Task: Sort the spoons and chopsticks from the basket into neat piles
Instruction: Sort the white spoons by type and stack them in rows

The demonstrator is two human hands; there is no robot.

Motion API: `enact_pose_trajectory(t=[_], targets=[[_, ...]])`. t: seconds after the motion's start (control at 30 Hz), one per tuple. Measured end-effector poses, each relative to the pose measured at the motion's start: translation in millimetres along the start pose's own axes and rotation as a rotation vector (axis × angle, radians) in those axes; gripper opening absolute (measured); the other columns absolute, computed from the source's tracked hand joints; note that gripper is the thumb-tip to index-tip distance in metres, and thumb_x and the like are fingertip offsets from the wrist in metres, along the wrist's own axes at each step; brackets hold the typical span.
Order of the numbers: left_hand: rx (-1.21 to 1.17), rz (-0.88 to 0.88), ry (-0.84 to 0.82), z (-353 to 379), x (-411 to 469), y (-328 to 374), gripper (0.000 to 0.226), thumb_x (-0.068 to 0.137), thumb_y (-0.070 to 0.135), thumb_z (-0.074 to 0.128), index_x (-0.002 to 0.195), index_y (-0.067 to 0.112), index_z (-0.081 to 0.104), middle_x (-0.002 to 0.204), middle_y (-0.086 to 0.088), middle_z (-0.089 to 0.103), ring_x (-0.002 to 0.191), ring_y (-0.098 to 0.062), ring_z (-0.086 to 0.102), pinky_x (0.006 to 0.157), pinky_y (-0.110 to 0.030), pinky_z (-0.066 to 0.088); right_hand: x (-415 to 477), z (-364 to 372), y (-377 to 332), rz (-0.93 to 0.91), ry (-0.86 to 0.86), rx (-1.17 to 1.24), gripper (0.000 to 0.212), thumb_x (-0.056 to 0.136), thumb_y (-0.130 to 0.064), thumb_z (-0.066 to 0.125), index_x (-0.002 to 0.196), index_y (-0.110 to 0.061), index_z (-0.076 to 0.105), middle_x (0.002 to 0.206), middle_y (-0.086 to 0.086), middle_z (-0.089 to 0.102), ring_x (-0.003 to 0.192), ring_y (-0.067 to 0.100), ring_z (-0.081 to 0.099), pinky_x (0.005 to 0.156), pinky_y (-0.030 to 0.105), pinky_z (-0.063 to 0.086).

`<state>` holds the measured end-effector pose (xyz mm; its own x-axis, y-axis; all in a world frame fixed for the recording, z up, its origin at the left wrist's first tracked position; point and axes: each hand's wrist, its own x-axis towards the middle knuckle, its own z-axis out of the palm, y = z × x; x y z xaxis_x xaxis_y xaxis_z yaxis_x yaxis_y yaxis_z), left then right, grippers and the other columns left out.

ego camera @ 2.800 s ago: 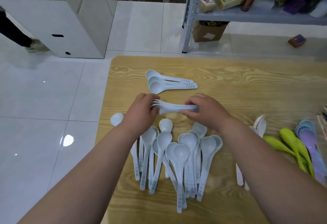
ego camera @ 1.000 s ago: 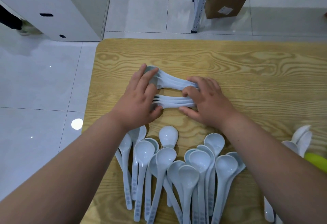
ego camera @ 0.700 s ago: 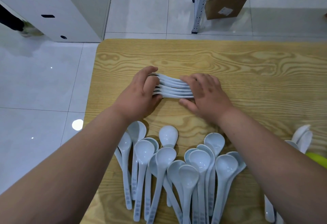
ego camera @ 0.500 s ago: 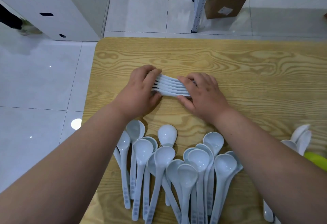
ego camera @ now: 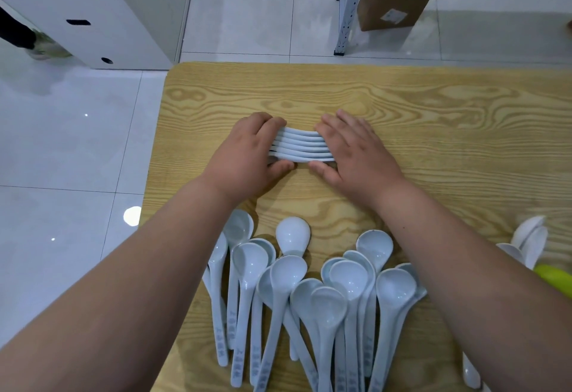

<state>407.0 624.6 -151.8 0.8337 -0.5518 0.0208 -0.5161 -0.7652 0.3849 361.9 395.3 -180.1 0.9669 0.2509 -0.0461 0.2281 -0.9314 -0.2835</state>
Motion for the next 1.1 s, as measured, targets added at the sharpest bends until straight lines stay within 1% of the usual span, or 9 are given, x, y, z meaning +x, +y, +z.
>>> enact_pose_trajectory(t=[0.1,0.27,0.4,0.47,0.53,0.63,0.8,0.97,1.1], targets=[[0.025,-0.01,-0.006,-1,2,-2,0.07,0.081,0.042,0.078,0.135,0.003,0.055,0.127,-0.018,0.056,0.115,-0.036,0.054,0.102,-0.043,0.042,6,-2,1,-0.014,-0.003,0.007,0.077,0.092,-0.067,0.028,0.148,-0.015,0.042,0.158,0.007,0.037,0.151,0.027,0.024,0.124,0.05,0.016],[0.127,-0.01,0.039,-2,2,0,0.075,0.081,0.056,0.059,0.136,0.004,0.055,0.129,-0.017,0.056,0.118,-0.037,0.051,0.103,-0.045,0.041,7,-5,0,-0.025,0.019,-0.004,0.076,0.093,-0.066,0.034,0.148,-0.015,0.043,0.155,0.006,0.042,0.147,0.028,0.03,0.122,0.051,0.022],[0.123,0.006,0.072,-2,0,2,0.07,0.082,0.051,0.064,0.132,0.003,0.056,0.127,-0.018,0.055,0.113,-0.035,0.054,0.095,-0.045,0.048,8,-10,1,-0.028,0.057,-0.051,0.077,0.092,-0.068,0.038,0.149,-0.016,0.043,0.148,0.005,0.049,0.14,0.028,0.038,0.117,0.048,0.028],[0.125,-0.001,0.052,-5,2,3,0.072,0.082,0.053,0.062,0.133,0.003,0.055,0.126,-0.017,0.055,0.114,-0.034,0.054,0.096,-0.045,0.048,9,-12,2,-0.025,0.054,-0.05,0.079,0.092,-0.068,0.04,0.15,-0.015,0.041,0.147,0.004,0.049,0.139,0.027,0.039,0.117,0.046,0.028],[0.145,-0.006,0.03,-8,6,1,0.078,0.08,0.059,0.059,0.134,0.003,0.055,0.128,-0.017,0.055,0.118,-0.035,0.053,0.101,-0.047,0.047,10,-13,2,-0.023,0.039,-0.043,0.081,0.092,-0.068,0.04,0.152,-0.015,0.038,0.148,0.004,0.047,0.14,0.026,0.037,0.117,0.046,0.027],[0.222,0.027,0.001,-10,10,-1,0.085,0.077,0.064,0.058,0.136,0.003,0.054,0.135,-0.019,0.054,0.13,-0.04,0.045,0.112,-0.05,0.037,8,-13,3,-0.037,0.015,-0.058,0.087,0.089,-0.071,0.038,0.153,-0.013,0.035,0.151,0.006,0.044,0.143,0.028,0.035,0.119,0.048,0.025],[0.231,0.06,-0.027,-8,11,-4,0.086,0.077,0.068,0.059,0.137,0.007,0.054,0.14,-0.018,0.052,0.138,-0.041,0.039,0.111,-0.055,0.037,7,-12,3,0.003,-0.035,-0.077,0.094,0.085,-0.076,0.031,0.157,-0.016,0.025,0.159,0.006,0.034,0.149,0.027,0.026,0.121,0.047,0.018],[0.25,0.05,-0.043,-7,8,-3,0.091,0.077,0.073,0.051,0.142,0.01,0.05,0.149,-0.015,0.045,0.148,-0.04,0.025,0.119,-0.058,0.022,8,-14,3,0.027,-0.084,-0.083,0.101,0.081,-0.081,0.027,0.16,-0.019,0.016,0.164,0.006,0.024,0.152,0.027,0.017,0.122,0.047,0.013],[0.246,0.06,-0.062,-9,1,-1,0.092,0.08,0.074,0.046,0.148,0.012,0.045,0.155,-0.016,0.039,0.15,-0.041,0.02,0.12,-0.056,0.018,6,-18,0,0.022,-0.123,-0.086,0.101,0.083,-0.083,0.03,0.161,-0.022,0.008,0.168,0.005,0.013,0.155,0.026,0.007,0.124,0.046,0.01]])
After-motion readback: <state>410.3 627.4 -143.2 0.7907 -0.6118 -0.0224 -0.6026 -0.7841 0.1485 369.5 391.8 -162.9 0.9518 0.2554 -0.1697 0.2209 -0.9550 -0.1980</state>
